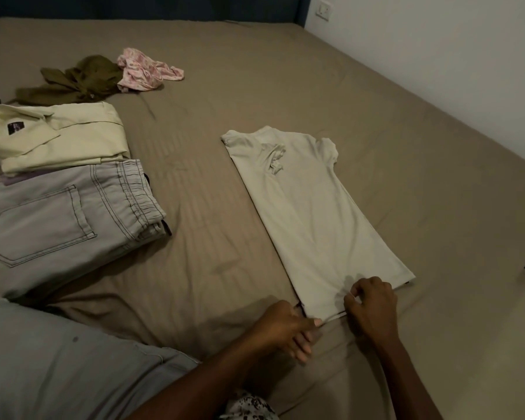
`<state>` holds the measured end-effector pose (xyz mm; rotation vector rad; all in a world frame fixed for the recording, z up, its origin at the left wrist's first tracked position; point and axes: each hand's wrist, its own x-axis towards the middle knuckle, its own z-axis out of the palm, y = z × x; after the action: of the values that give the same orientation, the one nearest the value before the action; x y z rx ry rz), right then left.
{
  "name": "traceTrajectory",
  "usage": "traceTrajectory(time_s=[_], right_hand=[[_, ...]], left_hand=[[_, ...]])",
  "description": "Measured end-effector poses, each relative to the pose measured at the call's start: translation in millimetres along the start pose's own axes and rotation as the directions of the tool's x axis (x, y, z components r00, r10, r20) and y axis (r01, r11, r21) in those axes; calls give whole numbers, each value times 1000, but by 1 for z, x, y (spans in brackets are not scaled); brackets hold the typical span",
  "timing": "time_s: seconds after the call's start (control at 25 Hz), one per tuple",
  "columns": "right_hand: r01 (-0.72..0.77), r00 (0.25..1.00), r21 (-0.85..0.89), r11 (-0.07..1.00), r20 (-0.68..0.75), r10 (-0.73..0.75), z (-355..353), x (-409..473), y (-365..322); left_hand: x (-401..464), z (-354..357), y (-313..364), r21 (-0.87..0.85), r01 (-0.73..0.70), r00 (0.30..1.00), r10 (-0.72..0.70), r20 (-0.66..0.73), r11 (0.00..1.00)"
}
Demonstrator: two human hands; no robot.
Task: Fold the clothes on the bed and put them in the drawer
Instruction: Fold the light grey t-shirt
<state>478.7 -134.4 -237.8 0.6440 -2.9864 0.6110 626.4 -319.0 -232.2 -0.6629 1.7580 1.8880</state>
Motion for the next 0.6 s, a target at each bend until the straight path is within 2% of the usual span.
traceTrajectory(time_s=[0.04, 0.08, 0.12, 0.16, 0.24, 0.36, 0.44, 0.52, 0.6], right_hand=[[2, 1000, 35, 999, 5, -2, -1, 1, 4], [16, 1000, 62, 998, 2, -16, -2, 1, 7], [32, 999, 81, 996, -7, -32, -1, 0, 10], [41, 999, 97, 994, -15, -40, -1, -1, 12], [17, 999, 124, 992, -37, -12, 0, 1, 14], [-84, 983, 85, 993, -156, 96, -2, 16, 24], [-170, 963, 37, 985, -205, 174, -5, 33, 37], [-211, 963, 23, 977, -168, 212, -5, 47, 48], [-213, 963, 12, 977, -169, 212, 2, 53, 55]], left_hand=[[2, 0, -2, 191, -84, 974, 121, -190, 978], [3, 0, -4, 361, -140, 893, 275, -357, 922], [4, -1, -5, 440, -193, 811, 395, -431, 877], [7, 1, -5, 437, -283, 775, 472, -420, 854], [12, 6, -6, 404, -383, 797, 518, -309, 831], [15, 8, -10, 451, -449, 793, 576, -195, 771], [15, 5, -11, 348, -469, 818, 548, -174, 812], [14, 4, -11, 262, -462, 812, 523, -261, 847], [14, 0, -13, 367, -432, 726, 559, -401, 824]])
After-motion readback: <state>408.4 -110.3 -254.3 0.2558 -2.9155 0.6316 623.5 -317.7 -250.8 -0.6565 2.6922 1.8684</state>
